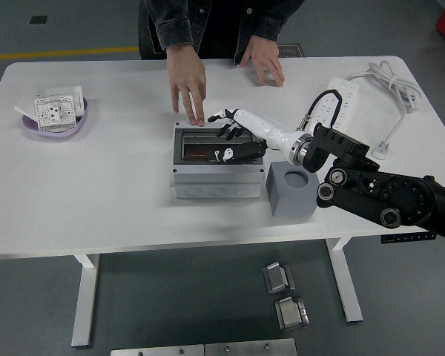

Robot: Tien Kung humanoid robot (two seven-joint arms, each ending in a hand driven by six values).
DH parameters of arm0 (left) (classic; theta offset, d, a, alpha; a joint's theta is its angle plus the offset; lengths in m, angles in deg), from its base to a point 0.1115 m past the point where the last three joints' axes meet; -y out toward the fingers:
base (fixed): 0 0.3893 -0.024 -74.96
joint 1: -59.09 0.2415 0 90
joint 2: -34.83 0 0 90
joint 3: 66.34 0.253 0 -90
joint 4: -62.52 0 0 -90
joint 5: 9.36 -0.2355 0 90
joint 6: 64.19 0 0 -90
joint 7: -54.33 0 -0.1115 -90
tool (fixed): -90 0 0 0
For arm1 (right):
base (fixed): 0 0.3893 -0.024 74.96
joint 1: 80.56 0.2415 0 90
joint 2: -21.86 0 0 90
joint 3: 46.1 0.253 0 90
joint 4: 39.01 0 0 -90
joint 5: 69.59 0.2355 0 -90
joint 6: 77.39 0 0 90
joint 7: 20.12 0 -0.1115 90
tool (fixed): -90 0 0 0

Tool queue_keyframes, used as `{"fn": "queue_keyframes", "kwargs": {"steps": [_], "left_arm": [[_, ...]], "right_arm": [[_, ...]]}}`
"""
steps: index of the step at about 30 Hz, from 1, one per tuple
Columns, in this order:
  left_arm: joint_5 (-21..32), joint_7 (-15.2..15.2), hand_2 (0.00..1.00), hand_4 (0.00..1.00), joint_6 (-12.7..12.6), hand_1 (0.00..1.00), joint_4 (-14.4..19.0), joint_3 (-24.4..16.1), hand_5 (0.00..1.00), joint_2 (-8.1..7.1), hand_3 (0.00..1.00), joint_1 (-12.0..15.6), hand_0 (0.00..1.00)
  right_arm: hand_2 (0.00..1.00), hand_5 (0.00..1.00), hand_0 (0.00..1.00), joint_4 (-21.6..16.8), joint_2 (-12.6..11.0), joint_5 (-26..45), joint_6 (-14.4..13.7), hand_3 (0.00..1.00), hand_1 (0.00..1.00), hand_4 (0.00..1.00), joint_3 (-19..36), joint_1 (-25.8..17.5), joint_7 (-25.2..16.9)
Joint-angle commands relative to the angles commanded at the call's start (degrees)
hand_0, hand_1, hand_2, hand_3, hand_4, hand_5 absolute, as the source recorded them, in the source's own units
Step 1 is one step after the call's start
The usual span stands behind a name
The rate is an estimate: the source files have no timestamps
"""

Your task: Pick up the cylinder from the cube,place it in the box,flap close box

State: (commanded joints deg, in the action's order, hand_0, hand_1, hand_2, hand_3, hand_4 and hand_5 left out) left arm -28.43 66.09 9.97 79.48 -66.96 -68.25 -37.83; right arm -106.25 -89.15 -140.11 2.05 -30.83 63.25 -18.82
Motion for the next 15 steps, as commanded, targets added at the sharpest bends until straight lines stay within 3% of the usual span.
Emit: {"fn": "queue_keyframes", "kwargs": {"steps": [9, 15], "left_arm": [[0.7, 0.0, 0.579, 0.711, 0.0, 0.624, -0.2, 0.3, 0.266, 0.08, 0.684, 0.3, 0.620], [1.5, 0.0, 0.579, 0.711, 0.0, 0.624, -0.4, 0.4, 0.266, -0.03, 0.683, 0.9, 0.619]], "right_arm": [[0.683, 0.512, 0.659, -1.2, -1.9, -3.9, 0.5, 0.868, 0.616, 0.860, 5.9, -3.3, 0.8], [0.681, 0.514, 0.659, -5.4, -5.2, -9.2, 3.8, 0.866, 0.616, 0.860, 14.7, -9.8, 3.3]]}}
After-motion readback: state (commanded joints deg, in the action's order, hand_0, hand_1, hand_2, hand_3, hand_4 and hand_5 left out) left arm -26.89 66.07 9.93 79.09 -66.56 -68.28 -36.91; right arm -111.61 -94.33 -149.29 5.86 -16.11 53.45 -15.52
